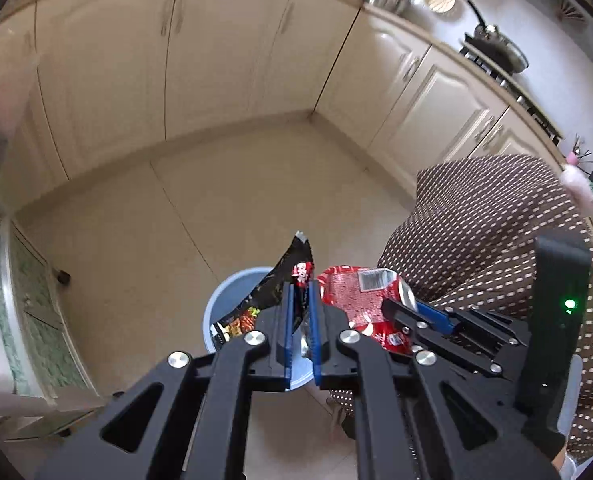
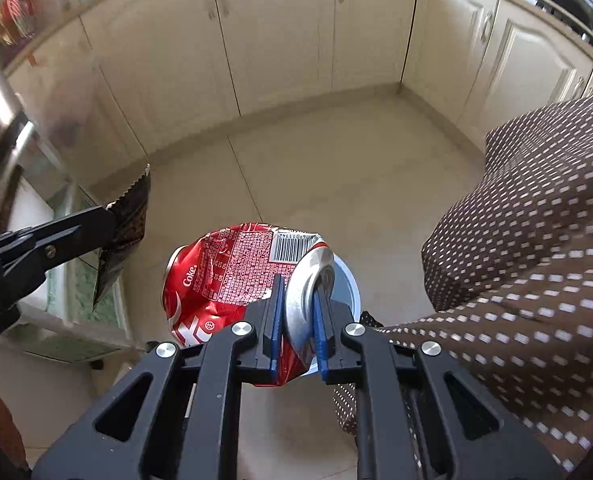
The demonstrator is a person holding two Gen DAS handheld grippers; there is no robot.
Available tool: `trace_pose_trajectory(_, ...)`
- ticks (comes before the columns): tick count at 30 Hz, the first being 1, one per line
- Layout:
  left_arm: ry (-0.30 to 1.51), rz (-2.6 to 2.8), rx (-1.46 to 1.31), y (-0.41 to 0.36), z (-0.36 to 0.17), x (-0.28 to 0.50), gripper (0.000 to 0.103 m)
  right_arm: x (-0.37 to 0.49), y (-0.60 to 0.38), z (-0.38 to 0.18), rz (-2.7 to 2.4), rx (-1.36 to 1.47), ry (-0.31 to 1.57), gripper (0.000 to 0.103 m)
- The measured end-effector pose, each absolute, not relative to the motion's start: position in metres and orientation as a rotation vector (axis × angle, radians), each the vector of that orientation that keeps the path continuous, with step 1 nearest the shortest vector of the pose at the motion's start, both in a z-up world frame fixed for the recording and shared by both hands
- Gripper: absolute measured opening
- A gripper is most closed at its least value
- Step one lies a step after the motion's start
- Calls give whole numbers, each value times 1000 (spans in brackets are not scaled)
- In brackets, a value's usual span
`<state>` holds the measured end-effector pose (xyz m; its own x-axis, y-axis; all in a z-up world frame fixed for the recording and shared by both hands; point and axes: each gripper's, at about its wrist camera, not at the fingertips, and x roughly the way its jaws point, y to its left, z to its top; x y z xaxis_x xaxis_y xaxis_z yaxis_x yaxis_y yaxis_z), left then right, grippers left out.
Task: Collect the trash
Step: 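Carry the chip bag and can over the bucket and open both tools, then move both tools back over the table toward the remaining trash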
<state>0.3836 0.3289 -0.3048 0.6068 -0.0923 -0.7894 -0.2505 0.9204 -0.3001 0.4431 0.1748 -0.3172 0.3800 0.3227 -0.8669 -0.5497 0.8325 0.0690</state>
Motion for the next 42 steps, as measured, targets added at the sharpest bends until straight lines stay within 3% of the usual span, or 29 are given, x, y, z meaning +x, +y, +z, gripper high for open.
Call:
trace_pose_trajectory(5,963,98,-419,339,-334,400,7,465,190,-344,554,-237,1064,13)
trace_pose_trajectory(8,979,100,-427,343,-344,407,7,473,197,-352,538,-237,1065,32)
trace_pose_trajectory(13,1003,90,-433,341,-360,417,7,473,195,-361,512,-241,1076,35)
trace_pose_trajectory(18,1037,67,-455,335,-380,427,7,467,171,-351,481,-253,1041,47)
trace_pose_trajectory(31,1042,0,-478,312,-384,455,9,467,151,-329,458,-278,977,50)
trace_pose_trajectory(32,1038,-5,-480,313,-383,455,15,465,151,-326,460,-279,973,51)
trace_pose_trajectory(33,1031,0,-481,312,-381,455,34,464,149,-323,462,-275,970,51)
trace_pose_trajectory(35,1005,19,-485,314,-375,452,46,463,148,-320,463,-275,968,51)
trace_pose_trajectory(42,977,64,-455,318,-345,433,46,454,145,-292,483,-261,940,51)
